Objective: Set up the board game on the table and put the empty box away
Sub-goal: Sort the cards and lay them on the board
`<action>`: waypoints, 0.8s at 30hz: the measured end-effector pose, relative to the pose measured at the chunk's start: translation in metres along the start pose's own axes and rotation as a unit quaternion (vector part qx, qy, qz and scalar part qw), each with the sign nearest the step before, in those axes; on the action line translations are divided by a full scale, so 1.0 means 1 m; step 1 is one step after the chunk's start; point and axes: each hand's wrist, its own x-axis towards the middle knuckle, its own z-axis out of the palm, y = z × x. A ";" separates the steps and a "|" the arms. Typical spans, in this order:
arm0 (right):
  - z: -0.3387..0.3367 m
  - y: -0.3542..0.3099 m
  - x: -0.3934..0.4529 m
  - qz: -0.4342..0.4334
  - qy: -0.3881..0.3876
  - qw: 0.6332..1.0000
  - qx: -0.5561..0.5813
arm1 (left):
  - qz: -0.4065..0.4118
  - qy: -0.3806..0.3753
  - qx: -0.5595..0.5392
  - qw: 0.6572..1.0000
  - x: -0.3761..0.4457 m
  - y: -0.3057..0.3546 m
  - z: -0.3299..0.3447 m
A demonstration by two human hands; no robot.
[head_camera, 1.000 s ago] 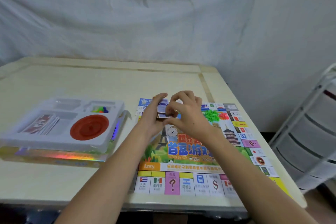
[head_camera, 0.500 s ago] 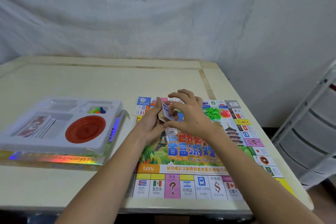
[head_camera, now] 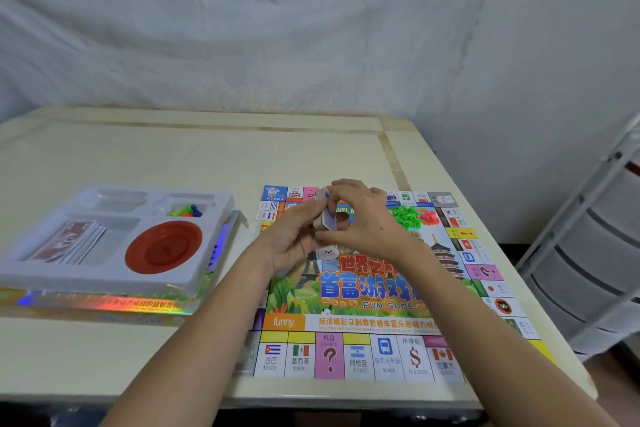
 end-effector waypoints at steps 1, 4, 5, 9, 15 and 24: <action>-0.002 0.000 0.000 0.003 -0.022 1.000 -0.011 | 0.002 -0.003 0.015 1.000 -0.001 0.001 -0.001; -0.002 0.004 -0.004 0.017 -0.068 0.997 -0.029 | -0.004 0.009 0.032 0.999 -0.001 0.000 -0.003; -0.001 0.005 -0.005 0.038 -0.058 0.998 -0.011 | -0.004 0.017 0.029 0.999 -0.002 -0.001 -0.005; 0.011 0.006 -0.003 0.175 0.056 0.979 0.085 | 0.016 0.042 0.033 0.998 0.003 -0.006 -0.011; 0.019 0.012 0.001 0.312 0.029 0.910 0.272 | 0.038 0.035 -0.026 0.998 0.006 -0.012 -0.017; 0.025 0.013 -0.003 0.315 0.047 0.888 0.331 | 0.096 0.106 -0.010 0.990 0.006 -0.021 -0.015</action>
